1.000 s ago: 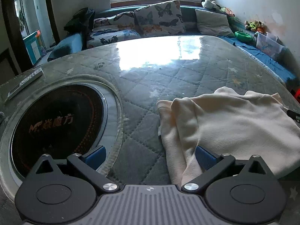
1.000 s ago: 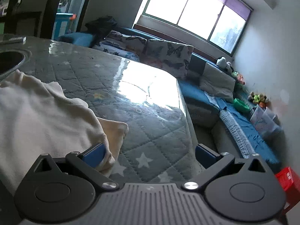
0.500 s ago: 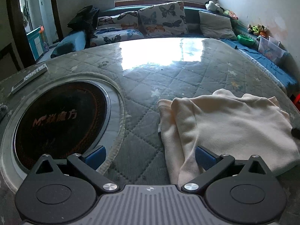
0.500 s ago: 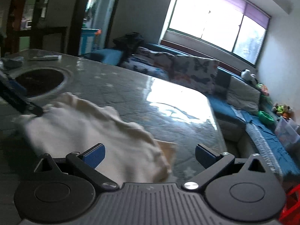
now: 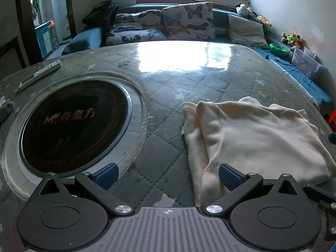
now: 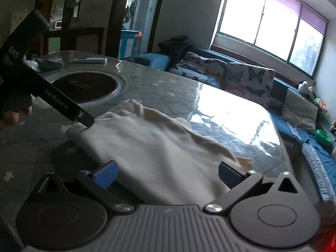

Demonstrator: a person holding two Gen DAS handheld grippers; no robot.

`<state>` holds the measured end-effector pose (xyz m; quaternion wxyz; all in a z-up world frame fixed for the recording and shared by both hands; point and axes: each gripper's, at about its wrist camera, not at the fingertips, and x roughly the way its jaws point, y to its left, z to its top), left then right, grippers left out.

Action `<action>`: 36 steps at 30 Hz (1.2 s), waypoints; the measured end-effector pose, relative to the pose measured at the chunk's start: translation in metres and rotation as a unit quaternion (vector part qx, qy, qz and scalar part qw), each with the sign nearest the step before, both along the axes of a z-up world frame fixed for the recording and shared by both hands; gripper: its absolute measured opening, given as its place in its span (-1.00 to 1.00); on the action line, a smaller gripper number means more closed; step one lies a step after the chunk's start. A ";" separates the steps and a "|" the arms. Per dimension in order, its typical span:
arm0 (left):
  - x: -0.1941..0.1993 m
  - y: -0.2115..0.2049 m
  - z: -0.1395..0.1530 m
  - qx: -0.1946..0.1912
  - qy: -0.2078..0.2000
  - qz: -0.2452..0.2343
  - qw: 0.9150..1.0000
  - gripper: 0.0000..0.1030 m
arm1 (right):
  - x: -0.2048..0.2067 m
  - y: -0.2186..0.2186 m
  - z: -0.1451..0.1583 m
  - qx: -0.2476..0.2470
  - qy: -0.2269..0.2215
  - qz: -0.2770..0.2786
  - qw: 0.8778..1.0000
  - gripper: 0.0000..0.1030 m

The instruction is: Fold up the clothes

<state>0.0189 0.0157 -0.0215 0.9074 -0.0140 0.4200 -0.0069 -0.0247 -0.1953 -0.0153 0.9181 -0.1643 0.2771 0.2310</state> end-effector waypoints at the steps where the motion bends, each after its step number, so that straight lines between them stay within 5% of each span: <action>1: -0.001 0.001 0.000 0.000 0.001 0.001 1.000 1.00 | 0.000 0.001 -0.001 0.005 0.004 0.000 1.000 0.99; 20: -0.011 -0.009 0.001 -0.004 0.000 0.004 1.000 1.00 | -0.010 0.016 -0.013 0.026 0.033 0.016 0.999 0.82; 36: -0.011 -0.018 0.002 0.015 0.001 0.013 1.000 1.00 | -0.012 0.027 -0.020 0.027 0.009 0.035 0.999 1.00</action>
